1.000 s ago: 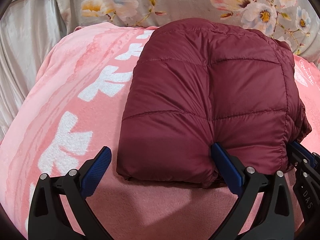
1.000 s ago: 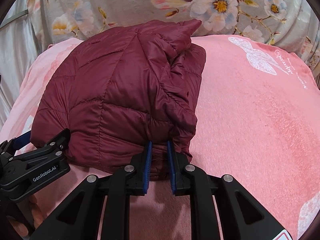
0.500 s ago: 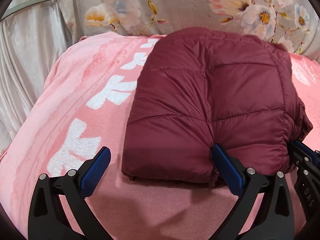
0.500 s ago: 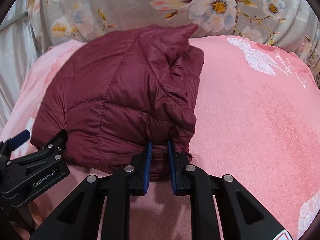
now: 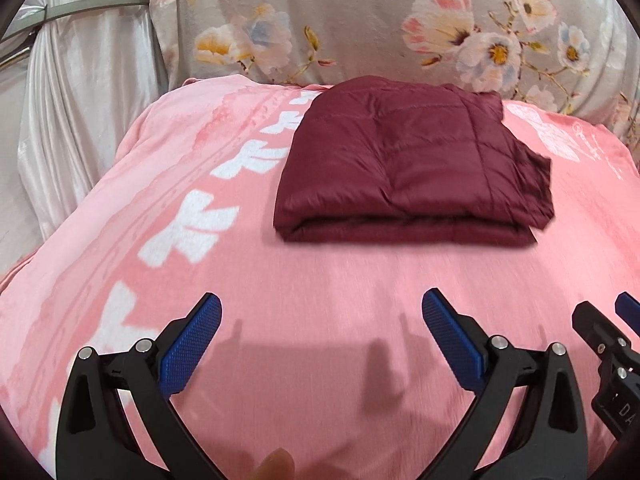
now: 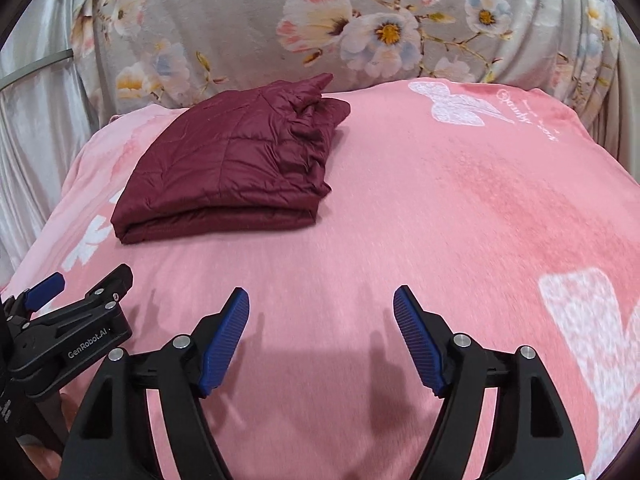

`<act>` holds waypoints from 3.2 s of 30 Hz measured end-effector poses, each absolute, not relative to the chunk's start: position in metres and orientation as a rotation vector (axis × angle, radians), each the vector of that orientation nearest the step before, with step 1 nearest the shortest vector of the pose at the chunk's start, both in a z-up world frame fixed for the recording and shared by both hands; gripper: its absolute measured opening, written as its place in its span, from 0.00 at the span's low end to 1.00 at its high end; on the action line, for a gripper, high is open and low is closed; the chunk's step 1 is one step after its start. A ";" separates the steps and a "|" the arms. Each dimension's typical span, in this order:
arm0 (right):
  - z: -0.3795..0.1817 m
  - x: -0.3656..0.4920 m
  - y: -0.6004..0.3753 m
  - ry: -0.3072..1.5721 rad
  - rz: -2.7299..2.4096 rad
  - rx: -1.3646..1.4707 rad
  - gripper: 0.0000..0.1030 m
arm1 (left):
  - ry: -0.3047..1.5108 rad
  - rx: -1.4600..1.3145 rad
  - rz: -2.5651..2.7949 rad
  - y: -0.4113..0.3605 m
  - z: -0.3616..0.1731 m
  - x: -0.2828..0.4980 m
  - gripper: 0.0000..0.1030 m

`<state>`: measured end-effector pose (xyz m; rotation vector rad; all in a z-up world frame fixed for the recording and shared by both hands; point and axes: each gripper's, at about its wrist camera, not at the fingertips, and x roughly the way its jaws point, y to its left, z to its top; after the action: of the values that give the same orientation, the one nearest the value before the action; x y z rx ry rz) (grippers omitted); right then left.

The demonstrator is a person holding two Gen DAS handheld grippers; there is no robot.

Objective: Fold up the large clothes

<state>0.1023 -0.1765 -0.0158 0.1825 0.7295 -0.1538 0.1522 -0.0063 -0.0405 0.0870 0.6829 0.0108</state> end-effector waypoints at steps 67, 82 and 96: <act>-0.014 0.074 -0.153 0.729 -0.179 0.075 0.83 | 0.692 0.118 0.007 -0.014 -0.040 0.116 0.95; -0.014 0.074 -0.153 0.733 -0.185 0.073 0.83 | 0.698 0.114 0.000 -0.015 -0.038 0.117 0.95; -0.014 0.074 -0.155 0.731 -0.185 0.070 0.83 | 0.701 0.120 0.000 -0.016 -0.038 0.119 0.95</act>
<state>0.0739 -0.1553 -0.0140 0.0697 0.7311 -0.1848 0.1191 -0.0163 -0.0378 0.1195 0.7009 0.0002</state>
